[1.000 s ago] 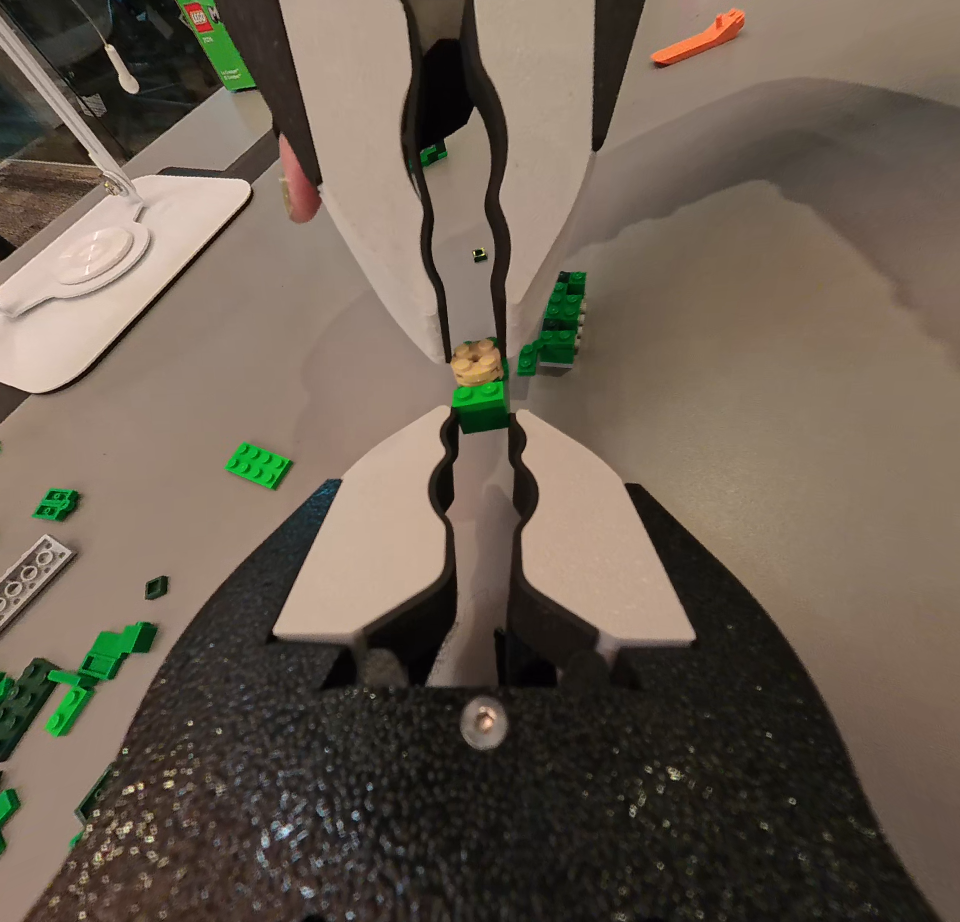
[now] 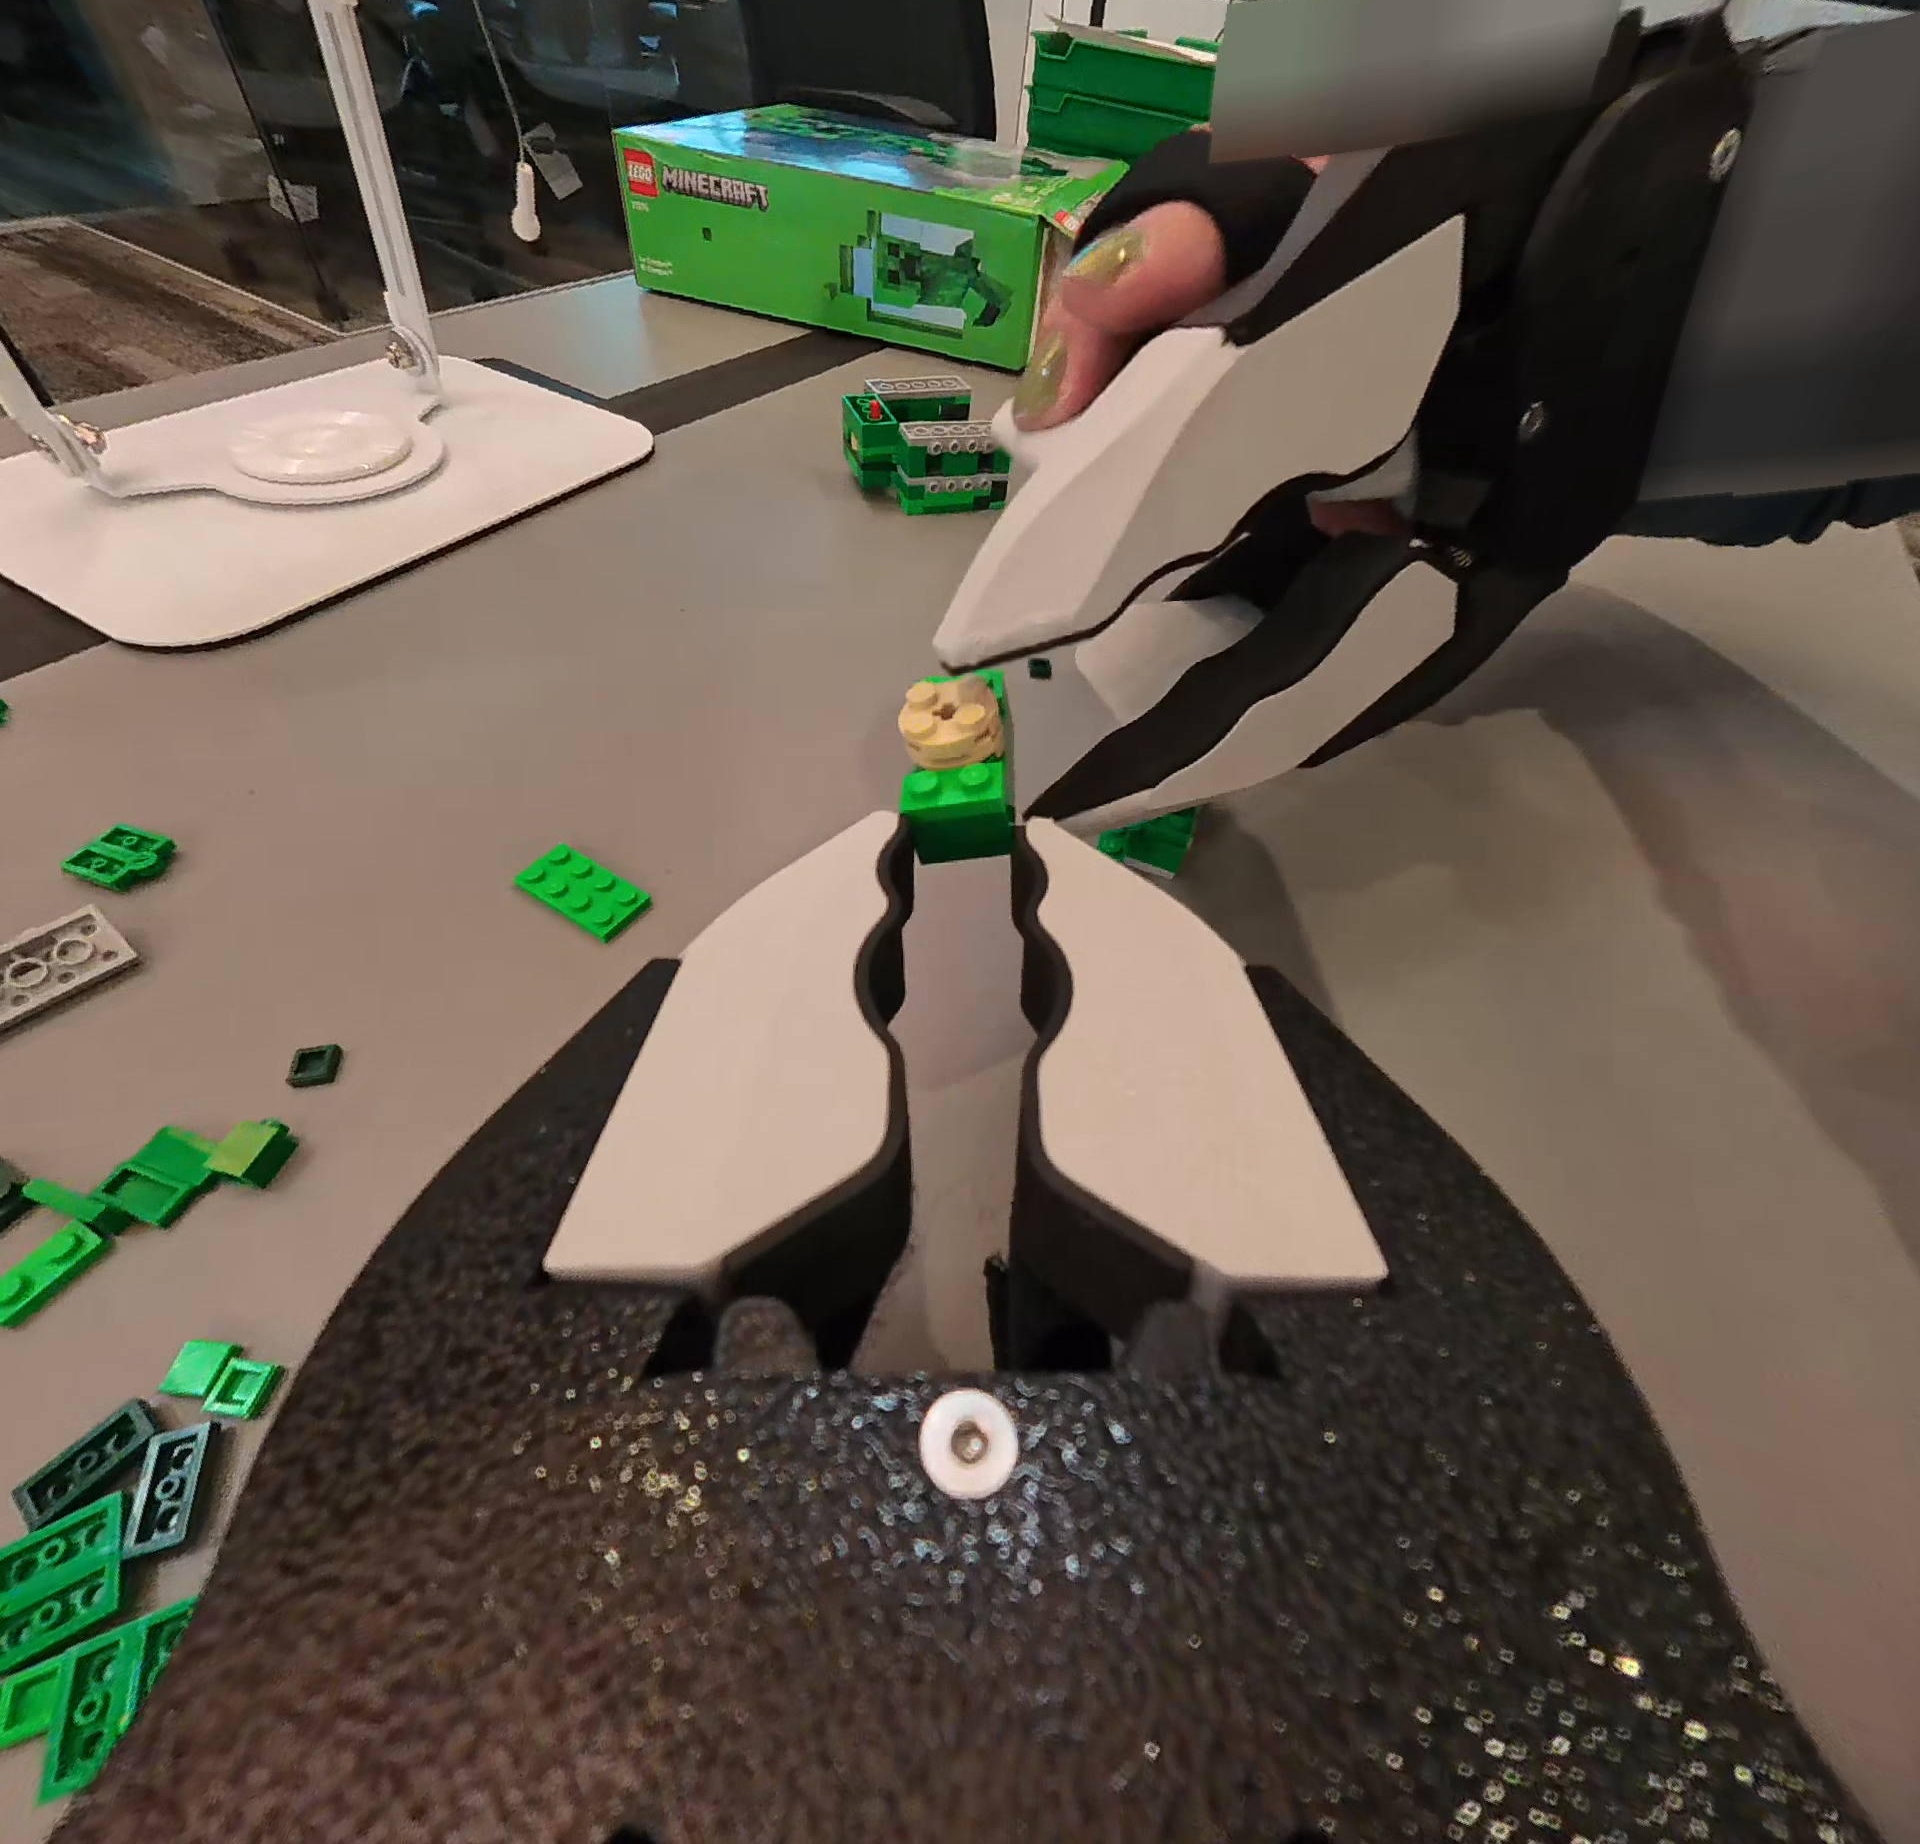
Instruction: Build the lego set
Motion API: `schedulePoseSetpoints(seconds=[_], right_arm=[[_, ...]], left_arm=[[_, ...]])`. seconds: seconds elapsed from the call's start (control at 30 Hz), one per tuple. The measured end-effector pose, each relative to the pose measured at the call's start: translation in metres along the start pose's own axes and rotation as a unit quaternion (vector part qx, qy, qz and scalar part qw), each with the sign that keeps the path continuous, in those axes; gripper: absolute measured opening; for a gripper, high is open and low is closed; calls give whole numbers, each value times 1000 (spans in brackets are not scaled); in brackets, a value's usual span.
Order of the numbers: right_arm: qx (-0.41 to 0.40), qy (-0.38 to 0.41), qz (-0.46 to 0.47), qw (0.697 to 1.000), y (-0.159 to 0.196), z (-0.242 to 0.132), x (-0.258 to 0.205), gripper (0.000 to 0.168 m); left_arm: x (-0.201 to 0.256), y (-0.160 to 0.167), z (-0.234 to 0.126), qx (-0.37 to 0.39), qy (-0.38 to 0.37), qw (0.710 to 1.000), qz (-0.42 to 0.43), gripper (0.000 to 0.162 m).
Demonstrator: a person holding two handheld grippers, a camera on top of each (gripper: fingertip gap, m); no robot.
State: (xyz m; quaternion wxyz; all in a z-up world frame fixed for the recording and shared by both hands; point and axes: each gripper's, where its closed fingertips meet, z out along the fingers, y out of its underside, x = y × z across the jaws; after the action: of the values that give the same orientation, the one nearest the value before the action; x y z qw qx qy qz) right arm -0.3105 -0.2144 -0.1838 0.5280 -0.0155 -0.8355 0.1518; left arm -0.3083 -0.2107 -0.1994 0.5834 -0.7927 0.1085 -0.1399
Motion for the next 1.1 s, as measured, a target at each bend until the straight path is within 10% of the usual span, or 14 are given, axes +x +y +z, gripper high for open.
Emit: schedulePoseSetpoints(seconds=[0.9,1.1], right_arm=[[-8,-73,-22,997,1,-5,-7,19],[34,-132,62,989,-4,-13,-7,19]], left_arm=[[10,1,5,-4,32,999,-1,18],[2,-7,-5,0,-52,987,154,36]])
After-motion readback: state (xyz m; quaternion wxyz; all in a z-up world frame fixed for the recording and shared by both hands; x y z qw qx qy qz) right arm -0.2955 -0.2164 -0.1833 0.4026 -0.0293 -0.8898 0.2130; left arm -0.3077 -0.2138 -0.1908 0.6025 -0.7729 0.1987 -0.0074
